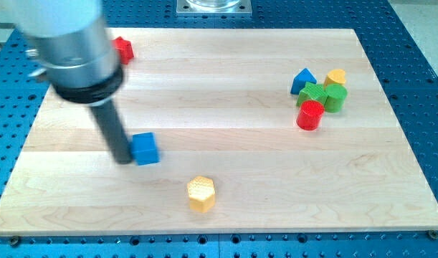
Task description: Push the blue cube into the green star
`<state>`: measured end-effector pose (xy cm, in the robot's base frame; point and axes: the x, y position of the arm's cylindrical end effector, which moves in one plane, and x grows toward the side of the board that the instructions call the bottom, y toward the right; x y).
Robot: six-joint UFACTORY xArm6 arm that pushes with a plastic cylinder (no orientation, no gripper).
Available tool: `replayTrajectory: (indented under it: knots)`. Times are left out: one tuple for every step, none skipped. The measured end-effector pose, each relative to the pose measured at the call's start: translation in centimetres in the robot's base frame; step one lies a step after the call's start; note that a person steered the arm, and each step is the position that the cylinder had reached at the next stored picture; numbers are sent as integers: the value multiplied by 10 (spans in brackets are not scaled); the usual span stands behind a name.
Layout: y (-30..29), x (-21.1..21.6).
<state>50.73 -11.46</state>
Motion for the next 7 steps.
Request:
replayTrajectory:
  knots:
    - [69, -15]
    - [128, -22]
    - [110, 5]
    - [160, -6]
    - [185, -48]
    - [156, -63]
    - [193, -78]
